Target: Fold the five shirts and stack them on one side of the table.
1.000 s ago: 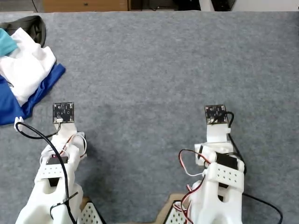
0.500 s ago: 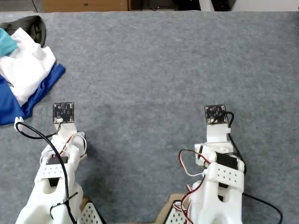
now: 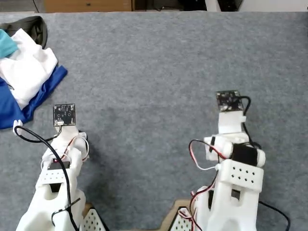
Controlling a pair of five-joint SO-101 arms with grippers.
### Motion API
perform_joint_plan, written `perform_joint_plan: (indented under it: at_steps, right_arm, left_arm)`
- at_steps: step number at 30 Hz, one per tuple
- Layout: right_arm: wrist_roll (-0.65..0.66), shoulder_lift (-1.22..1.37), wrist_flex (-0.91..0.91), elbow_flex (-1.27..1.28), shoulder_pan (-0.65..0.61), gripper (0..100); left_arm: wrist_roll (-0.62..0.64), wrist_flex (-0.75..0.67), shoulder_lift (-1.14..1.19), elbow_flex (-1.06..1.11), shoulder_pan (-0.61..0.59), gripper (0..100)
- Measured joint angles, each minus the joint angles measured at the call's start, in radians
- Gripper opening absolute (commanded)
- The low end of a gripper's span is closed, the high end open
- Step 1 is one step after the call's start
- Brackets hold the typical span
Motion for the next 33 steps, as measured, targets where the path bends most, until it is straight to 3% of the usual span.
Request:
perform_joint_plan:
  at_steps: [9,14,18,21,25,28,33]
  right_arm:
    - [-0.055,0.002,0.175,-0.161,-0.273,0.7]
    - [-0.152,0.002,0.192,-0.244,-0.373,0.7]
    - [-0.187,0.002,0.192,-0.252,-0.419,0.7]
    - [-0.196,0.002,0.192,-0.252,-0.431,0.7]
    - [-0.196,0.002,0.192,-0.252,-0.431,0.7]
    - [-0.201,0.002,0.192,-0.252,-0.431,0.7]
    - [-0.247,0.002,0.192,-0.253,-0.431,0.7]
  left_arm:
    - [0.0,0.0,0.0,0.0,-0.003,2]
    - [0.0,0.021,0.002,-0.058,-0.129,2]
    - [-0.132,0.253,0.002,-0.279,-0.256,2]
    - [-0.308,0.549,0.011,-0.532,-0.31,2]
    - [-0.361,0.907,0.011,-0.836,-0.327,2]
    - [-0.367,1.023,0.011,-0.984,-0.359,2]
    - [-0.35,1.059,0.014,-1.077,-0.48,2]
